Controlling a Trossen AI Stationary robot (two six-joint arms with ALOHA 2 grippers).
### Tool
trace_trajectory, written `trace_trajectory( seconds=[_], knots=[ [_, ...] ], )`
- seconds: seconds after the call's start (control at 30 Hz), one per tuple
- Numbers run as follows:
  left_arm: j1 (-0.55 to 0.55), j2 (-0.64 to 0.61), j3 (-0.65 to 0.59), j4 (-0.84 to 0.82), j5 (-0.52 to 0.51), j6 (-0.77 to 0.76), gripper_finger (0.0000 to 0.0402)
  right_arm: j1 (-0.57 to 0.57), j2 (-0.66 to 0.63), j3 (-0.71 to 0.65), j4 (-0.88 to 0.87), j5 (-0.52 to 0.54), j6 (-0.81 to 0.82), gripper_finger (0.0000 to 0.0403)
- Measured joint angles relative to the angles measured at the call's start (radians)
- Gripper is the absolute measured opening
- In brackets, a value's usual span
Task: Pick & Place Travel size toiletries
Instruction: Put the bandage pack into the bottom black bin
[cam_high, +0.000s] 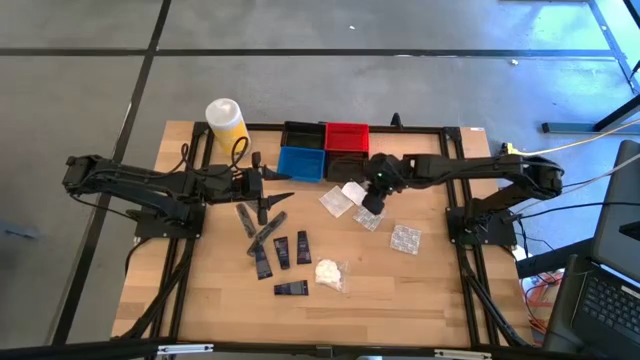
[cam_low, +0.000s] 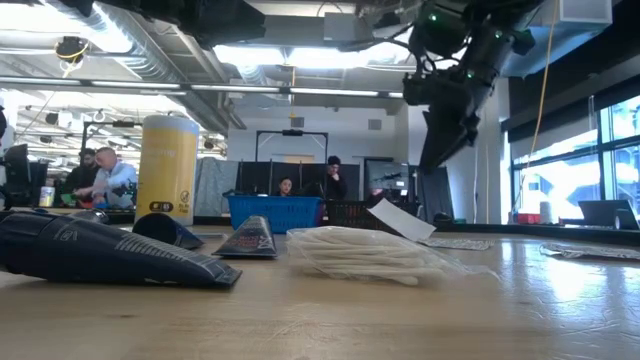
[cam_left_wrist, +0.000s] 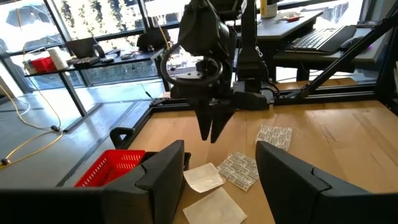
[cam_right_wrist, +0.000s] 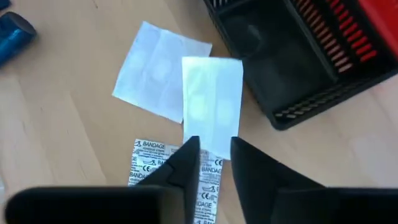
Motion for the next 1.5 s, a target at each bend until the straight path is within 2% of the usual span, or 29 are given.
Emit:
trace_trajectory(
  seconds=[0.17,0.3,0.5,0.63,0.93,1.07,1.3,1.43,1.5],
  knots=[
    [0.000,0.000,0.000,0.000,0.000,-0.001,0.0196,0.000,0.000,-0.025,0.031,0.000,0.013,0.0156],
    [0.000,0.000,0.000,0.000,0.002,-0.001,0.0196,0.000,0.000,-0.083,0.123,0.003,0.055,0.0190],
    [0.000,0.000,0.000,-0.001,0.003,-0.001,0.0196,0.000,0.000,-0.183,0.254,0.020,0.106,0.0218],
    [0.000,0.000,0.000,-0.001,0.003,-0.001,0.0196,0.000,0.000,-0.227,0.305,0.054,0.115,0.0227],
    [0.000,0.000,0.000,-0.001,0.003,0.001,0.0196,-0.009,0.000,-0.320,0.461,0.050,0.111,0.0225],
    [0.000,0.000,0.000,-0.001,0.003,0.008,0.0196,-0.039,0.000,-0.365,0.561,-0.007,0.083,0.0220],
    [0.000,0.000,0.000,0.000,-0.005,0.007,0.0196,-0.097,0.000,-0.408,0.598,-0.054,0.055,0.0228],
    [0.000,0.000,0.000,0.006,-0.004,0.008,0.0196,-0.112,0.001,-0.435,0.697,-0.148,0.055,0.0233],
    [0.000,0.000,0.000,0.007,-0.004,0.008,0.0196,-0.111,0.001,-0.435,0.698,-0.158,0.052,0.0231]
  ],
)
